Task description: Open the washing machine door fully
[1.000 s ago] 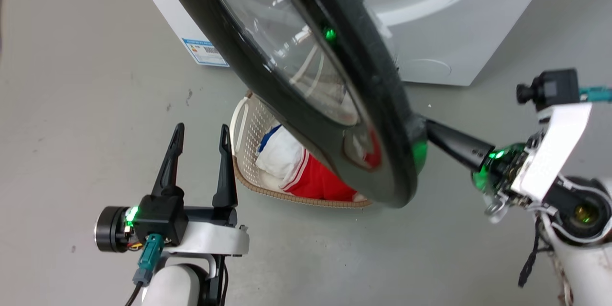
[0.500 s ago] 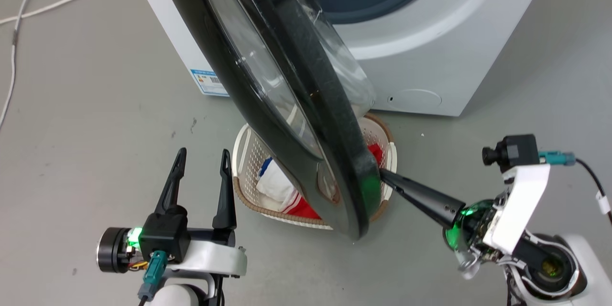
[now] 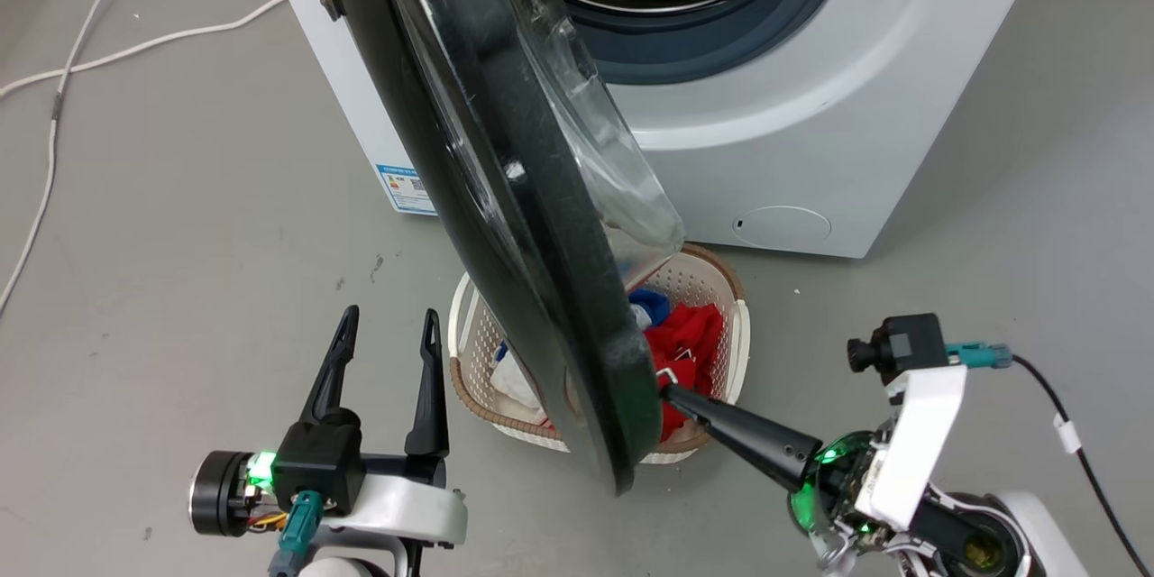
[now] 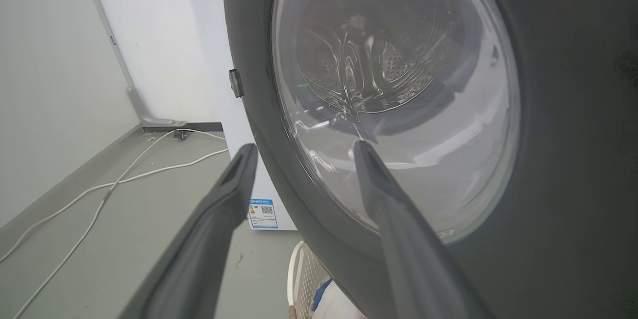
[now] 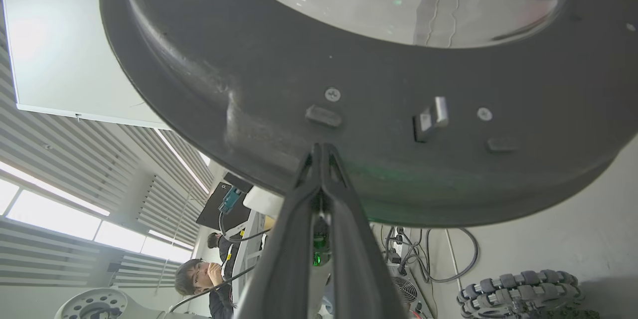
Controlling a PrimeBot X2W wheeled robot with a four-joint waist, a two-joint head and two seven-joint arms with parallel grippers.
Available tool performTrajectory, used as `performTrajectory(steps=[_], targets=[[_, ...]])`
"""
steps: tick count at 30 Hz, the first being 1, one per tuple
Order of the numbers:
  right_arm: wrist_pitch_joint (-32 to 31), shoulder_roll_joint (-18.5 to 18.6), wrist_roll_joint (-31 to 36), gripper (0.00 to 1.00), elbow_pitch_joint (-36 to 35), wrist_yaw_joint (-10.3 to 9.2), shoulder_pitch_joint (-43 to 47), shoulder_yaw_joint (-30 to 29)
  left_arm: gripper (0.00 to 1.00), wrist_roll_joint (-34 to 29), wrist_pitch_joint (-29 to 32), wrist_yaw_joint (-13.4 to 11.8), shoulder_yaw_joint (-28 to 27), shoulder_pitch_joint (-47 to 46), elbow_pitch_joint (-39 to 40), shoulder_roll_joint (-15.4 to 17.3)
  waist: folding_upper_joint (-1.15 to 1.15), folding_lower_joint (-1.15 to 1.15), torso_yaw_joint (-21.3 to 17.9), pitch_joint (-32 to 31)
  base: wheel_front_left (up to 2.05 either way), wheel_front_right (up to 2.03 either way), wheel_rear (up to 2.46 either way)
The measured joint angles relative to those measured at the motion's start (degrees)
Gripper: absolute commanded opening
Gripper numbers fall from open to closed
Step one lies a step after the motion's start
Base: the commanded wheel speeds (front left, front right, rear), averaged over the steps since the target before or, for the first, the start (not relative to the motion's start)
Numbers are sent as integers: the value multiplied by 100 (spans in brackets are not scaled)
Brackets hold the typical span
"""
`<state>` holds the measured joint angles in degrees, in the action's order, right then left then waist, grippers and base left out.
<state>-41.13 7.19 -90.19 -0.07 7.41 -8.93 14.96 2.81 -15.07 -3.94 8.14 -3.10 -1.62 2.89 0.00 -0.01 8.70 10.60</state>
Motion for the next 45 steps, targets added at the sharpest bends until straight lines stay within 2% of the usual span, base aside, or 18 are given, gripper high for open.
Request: performTrajectory(steps=[12,16,17,18,19,24,30,32,35,36,41,45], targets=[[67,-182,92,0,278,0,70,291,100,-32,0,41,2,71,-23,0,0,0,89,-126,0,0,0],[267,-191,191,0,255,0,88,265,100,-55,0,41,-35,156,-56,0,0,1,53,-225,0,0,0],[337,-183,208,27,210,0,127,222,100,-56,0,42,-41,183,-64,0,0,1,40,-258,0,0,0],[411,-166,209,65,159,0,188,171,100,-57,0,44,-49,201,-69,1,0,0,28,-294,0,0,0],[511,-135,247,100,91,0,262,115,100,-64,0,52,-53,219,-74,0,0,0,16,-333,0,0,0],[1488,5,727,100,-392,0,528,-282,100,-105,0,79,-90,357,-86,-1,0,0,-48,-526,0,0,0],[3550,92,1691,100,-646,0,711,-646,100,-132,0,93,-147,526,-85,1,0,0,-153,-733,0,0,0],[4286,327,2407,100,-631,0,712,-606,100,-149,0,96,-172,572,-83,5,0,0,-188,-797,0,0,0],[5312,433,3112,100,-358,0,759,-577,100,-157,0,101,-191,649,-83,7,0,0,-239,-892,0,0,0],[5593,480,4031,100,-186,0,767,-737,100,-163,0,102,-226,702,-78,9,0,0,-299,-966,0,0,0],[5621,133,5929,100,-503,0,772,-1455,100,-165,0,118,-249,740,-63,9,0,1,-376,-1007,0,0,0],[5622,-42,7180,100,-693,1,940,-1688,100,-167,0,120,-249,740,-64,9,0,0,-381,-1027,0,0,0]])
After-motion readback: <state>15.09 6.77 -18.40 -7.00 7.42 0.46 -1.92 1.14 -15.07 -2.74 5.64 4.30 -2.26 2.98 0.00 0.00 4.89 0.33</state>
